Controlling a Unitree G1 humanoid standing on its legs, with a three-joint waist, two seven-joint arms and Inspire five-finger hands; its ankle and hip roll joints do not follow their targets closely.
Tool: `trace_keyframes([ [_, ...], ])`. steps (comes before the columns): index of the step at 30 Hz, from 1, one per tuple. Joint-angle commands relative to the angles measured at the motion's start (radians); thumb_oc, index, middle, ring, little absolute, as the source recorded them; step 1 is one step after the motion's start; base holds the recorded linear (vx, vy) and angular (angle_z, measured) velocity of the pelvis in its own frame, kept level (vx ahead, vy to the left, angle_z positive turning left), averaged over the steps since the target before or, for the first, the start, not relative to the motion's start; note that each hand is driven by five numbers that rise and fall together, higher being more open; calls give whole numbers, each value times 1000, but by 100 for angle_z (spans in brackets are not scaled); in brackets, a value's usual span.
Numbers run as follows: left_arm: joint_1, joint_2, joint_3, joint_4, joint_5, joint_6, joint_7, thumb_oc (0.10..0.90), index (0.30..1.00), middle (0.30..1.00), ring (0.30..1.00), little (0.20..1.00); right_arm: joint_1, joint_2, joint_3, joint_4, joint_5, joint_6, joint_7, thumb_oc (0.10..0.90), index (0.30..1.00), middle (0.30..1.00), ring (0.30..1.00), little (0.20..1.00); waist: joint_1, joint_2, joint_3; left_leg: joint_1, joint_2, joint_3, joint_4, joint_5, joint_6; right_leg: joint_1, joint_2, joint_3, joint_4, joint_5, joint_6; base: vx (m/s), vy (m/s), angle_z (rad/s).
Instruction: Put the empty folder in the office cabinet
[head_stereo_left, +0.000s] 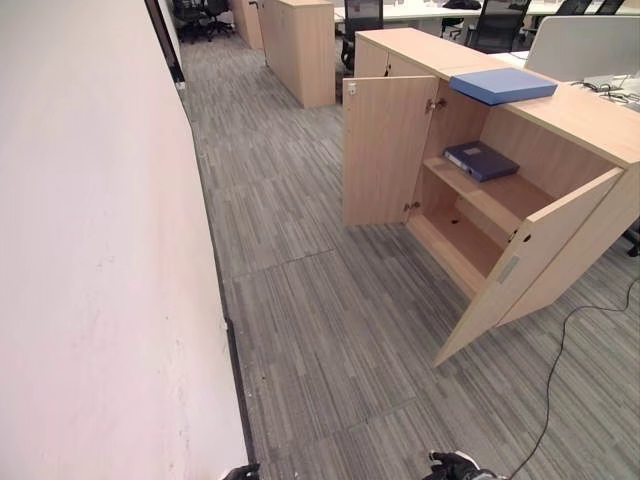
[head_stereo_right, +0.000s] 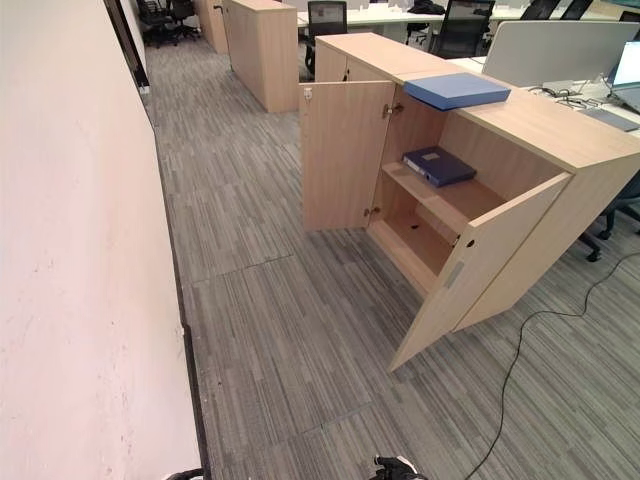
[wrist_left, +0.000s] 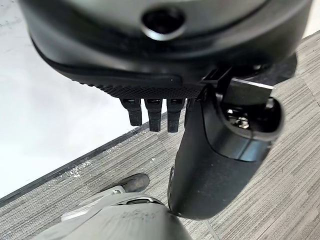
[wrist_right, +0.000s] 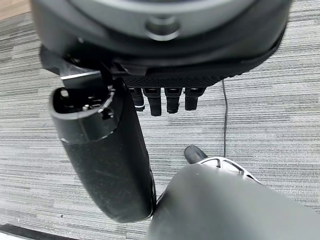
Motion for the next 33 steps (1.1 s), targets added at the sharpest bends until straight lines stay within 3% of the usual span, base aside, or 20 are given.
trace_keyframes([
  [1, -54, -7, 15, 43, -41, -2, 2, 800, 900, 900, 900, 900, -14, -13, 73, 48, -17, 11, 16, 800, 900, 900, 900, 900, 33, -53, 96, -26, 33, 29, 208, -119, -47, 47, -15, -6, -26, 37, 25, 4, -213, 0],
  [2, -54, -5, 18, 41, -49, -2, 4, 800, 900, 900, 900, 900, -16, -13, 74, 49, -14, 13, 14, 800, 900, 900, 900, 900, 38, -55, 103, -55, 51, 30, 272, -107, -49, 53, -11, -5, -27, 29, 15, -7, -202, -2],
  [5, -52, 4, 31, 40, -64, 0, 9, 800, 900, 900, 900, 900, -25, -22, 76, 53, -10, 15, 9, 800, 900, 900, 900, 900, 65, -49, 129, -191, 100, -20, 551, -4, -69, 80, 22, 1, -28, -3, -27, 10, -170, -2],
  [6, -52, 4, 31, 40, -64, 0, 9, 800, 900, 900, 900, 900, -25, -22, 76, 53, -10, 15, 9, 800, 900, 900, 900, 900, 65, -49, 129, -192, 100, -20, 552, -5, -69, 80, 23, 1, -28, -3, -27, 15, -104, -25],
  [7, -44, 2, 35, 41, -73, -1, 11, 800, 900, 900, 900, 900, -28, -32, 75, 53, -7, 16, 7, 800, 900, 900, 900, 900, 80, -39, 137, -246, 98, -68, 608, 41, -66, 86, 31, 13, -27, -14, -34, 35, -46, -33],
  [13, -13, 1, 39, 58, -59, -3, 9, 800, 900, 900, 900, 900, -27, -41, 70, 41, -4, 11, 4, 800, 900, 900, 900, 900, 99, -35, 126, -262, 97, -91, 372, 64, -76, 118, 7, 39, -32, -33, -9, 125, 55, -18],
  [14, -8, 4, 40, 61, -55, -4, 10, 800, 900, 900, 900, 900, -21, -41, 73, 38, -6, 7, 4, 800, 900, 900, 900, 900, 101, -29, 122, -259, 101, -93, 272, 87, -86, 125, 5, 41, -32, -40, -5, 239, 145, -11],
  [15, 1, 5, 40, 63, -45, -3, 12, 800, 900, 900, 900, 900, -15, -43, 72, 38, -12, 5, 6, 800, 900, 900, 900, 900, 105, -11, 125, -279, 125, -86, 68, 195, -120, 159, 12, 45, -36, -51, 2, 205, 160, -2],
  [16, 0, 5, 39, 63, -45, -3, 12, 800, 900, 900, 900, 900, -15, -43, 72, 38, -12, 5, 6, 800, 900, 900, 900, 900, 106, -8, 127, -274, 126, -80, 51, 216, -112, 156, 13, 40, -36, -43, -1, 236, 129, 10],
  [18, 2, 9, 46, 61, -46, -1, 14, 800, 900, 900, 900, 900, -10, -47, 71, 45, -18, 4, 6, 800, 900, 900, 900, 900, 112, -5, 136, -295, 132, -68, -53, 240, -133, 187, 16, 51, -41, -57, 6, 173, 61, 8],
  [20, 14, 11, 68, 74, -49, 1, 11, 800, 900, 900, 900, 900, -9, -50, 62, 62, -24, 4, 11, 800, 900, 900, 900, 900, 126, 18, 125, -326, 152, -64, -74, 243, -137, 200, 43, 69, -51, -55, 15, 181, 130, -7],
  [23, 31, 9, 84, 88, -42, 3, 13, 800, 900, 900, 900, 900, -8, -45, 58, 75, -33, 6, 15, 800, 900, 900, 900, 900, 130, 29, 102, -309, 168, -51, -74, 275, -155, 219, 53, 84, -69, -65, 20, 212, 129, -38],
  [26, 44, 12, 93, 91, -36, 1, 13, 800, 900, 900, 900, 900, 6, -32, 57, 81, -37, 7, 20, 800, 900, 900, 900, 900, 138, 16, 76, -281, 172, -11, -74, 289, -165, 237, 26, 88, -77, -79, 37, 315, 215, -42],
  [29, 39, 17, 84, 88, -21, -3, 10, 800, 900, 900, 900, 900, 8, -27, 56, 80, -39, 8, 26, 800, 900, 900, 900, 900, 137, 8, 63, -270, 160, 23, -74, 271, -147, 238, -11, 69, -75, -74, 61, 199, 216, -15],
  [31, 29, 25, 66, 80, 9, -4, 10, 800, 900, 900, 900, 900, 8, -30, 54, 77, -39, 8, 27, 800, 900, 900, 900, 900, 133, 4, 51, -268, 138, 40, -74, 258, -120, 226, -43, 56, -64, -55, 82, 239, 289, 7],
  [33, 18, 30, 11, 95, 115, 2, 23, 800, 900, 900, 900, 900, 5, -23, 68, 64, -56, 6, 33, 800, 900, 900, 900, 900, 119, -21, 39, -243, 89, 47, -74, 200, -94, 218, -101, 63, -37, -33, 117, 262, 312, -8],
])
